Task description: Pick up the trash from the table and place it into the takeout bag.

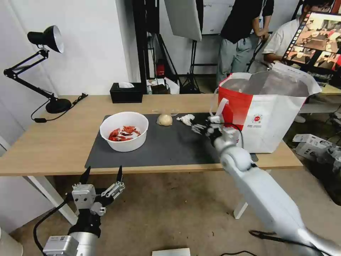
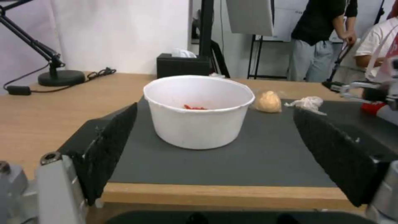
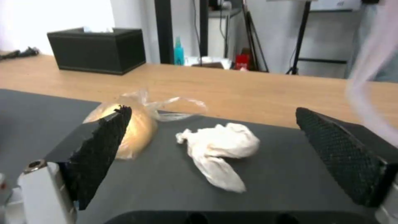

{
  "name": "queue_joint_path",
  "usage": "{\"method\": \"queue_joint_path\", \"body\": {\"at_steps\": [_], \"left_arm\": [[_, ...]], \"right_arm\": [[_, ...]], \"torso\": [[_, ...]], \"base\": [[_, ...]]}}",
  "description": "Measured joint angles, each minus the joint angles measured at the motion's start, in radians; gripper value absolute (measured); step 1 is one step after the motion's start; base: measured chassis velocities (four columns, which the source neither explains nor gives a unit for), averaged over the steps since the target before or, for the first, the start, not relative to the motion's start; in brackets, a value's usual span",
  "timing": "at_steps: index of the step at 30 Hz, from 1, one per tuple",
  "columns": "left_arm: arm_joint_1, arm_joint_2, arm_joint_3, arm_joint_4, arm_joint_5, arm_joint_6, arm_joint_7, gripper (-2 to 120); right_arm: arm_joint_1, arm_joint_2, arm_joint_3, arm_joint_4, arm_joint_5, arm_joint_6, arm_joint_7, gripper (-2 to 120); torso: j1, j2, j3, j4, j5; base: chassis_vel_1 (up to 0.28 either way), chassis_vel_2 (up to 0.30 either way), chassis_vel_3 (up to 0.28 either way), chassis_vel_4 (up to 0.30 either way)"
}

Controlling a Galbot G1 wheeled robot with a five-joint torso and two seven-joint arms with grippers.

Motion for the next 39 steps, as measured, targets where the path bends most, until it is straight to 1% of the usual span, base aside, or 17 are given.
{"method": "queue_joint_path", "body": {"at_steps": [2, 4, 6, 7, 9, 11, 14, 18, 23, 29, 34, 39], "left_arm": [[-0.003, -0.001, -0.001, 0.0, 0.0, 0.0, 0.0, 100], [-0.004, -0.001, -0.001, 0.0, 0.0, 0.0, 0.0, 100], [-0.007, -0.003, -0.004, 0.0, 0.0, -0.001, 0.0, 100], [-0.007, -0.003, -0.004, 0.0, 0.0, -0.001, 0.0, 100], [-0.01, -0.004, -0.006, 0.0, 0.0, -0.001, 0.0, 100], [-0.012, -0.005, -0.007, 0.0, 0.0, -0.001, 0.0, 100], [-0.019, -0.006, -0.008, 0.0, 0.0, -0.001, 0.0, 100], [-0.024, -0.005, -0.007, 0.0, 0.0, -0.001, 0.0, 100], [-0.026, -0.002, -0.009, 0.0, -0.001, -0.002, 0.0, 100], [-0.029, 0.003, -0.018, 0.0, -0.01, -0.003, 0.0, 100], [-0.034, 0.008, -0.022, 0.001, -0.02, -0.004, 0.0, 100], [-0.037, 0.01, -0.023, 0.0, -0.025, -0.004, 0.0, 100]], "right_arm": [[0.047, 0.03, -0.022, -0.064, 0.007, -0.027, 0.019, 100], [0.059, 0.038, -0.025, -0.08, 0.009, -0.035, 0.028, 100], [0.104, 0.069, -0.035, -0.141, 0.019, -0.079, 0.07, 100], [0.104, 0.069, -0.035, -0.141, 0.019, -0.079, 0.07, 100], [0.135, 0.084, -0.039, -0.177, 0.039, -0.121, 0.092, 100], [0.143, 0.087, -0.041, -0.185, 0.047, -0.135, 0.098, 100], [0.177, 0.099, -0.063, -0.219, 0.081, -0.185, 0.105, 100], [0.201, 0.123, -0.075, -0.249, 0.102, -0.211, 0.105, 100], [0.223, 0.157, -0.075, -0.292, 0.106, -0.22, 0.105, 100], [0.244, 0.194, -0.068, -0.336, 0.117, -0.253, 0.119, 100], [0.263, 0.221, -0.049, -0.381, 0.128, -0.277, 0.131, 98], [0.271, 0.229, -0.044, -0.399, 0.128, -0.291, 0.139, 95]], "torso": [[0.0, 0.0, 0.0, 0.0001, 0.0001], [0.0, 0.0, 0.0, 0.0, 0.0001], [0.0, 0.0, 0.0, 0.0001, 0.0002], [0.0, 0.0, 0.0, 0.0001, 0.0002], [0.0, 0.0, 0.0, 0.0001, 0.0002], [0.0, 0.0, 0.0, 0.0, 0.0001], [0.0, 0.0, 0.0, -0.0001, 0.0003], [0.0, 0.0, 0.0, 0.0, 0.0002], [0.0, 0.0, 0.0, 0.0, 0.0002], [0.0, 0.0, 0.0, 0.0, 0.0002], [0.0, 0.0, 0.0, 0.0, 0.0002], [0.0, 0.0, 0.0, 0.0, 0.0002]], "base": [[0.0, 0.0, 0.0, 0.0], [0.0, 0.0, 0.0, 0.0], [0.0, 0.0, 0.0, 0.0], [0.0, 0.0, 0.0, 0.0], [0.0, 0.0, 0.0, 0.0], [0.0, 0.0, 0.0, 0.0], [0.0, 0.0, 0.0, 0.0], [0.0, 0.0, 0.0, 0.0], [0.0, 0.0, 0.0, 0.0], [0.0, 0.0, 0.0, 0.0], [0.0, 0.0, 0.0, 0.0], [0.0, 0.0, 0.0, 0.0]]}}
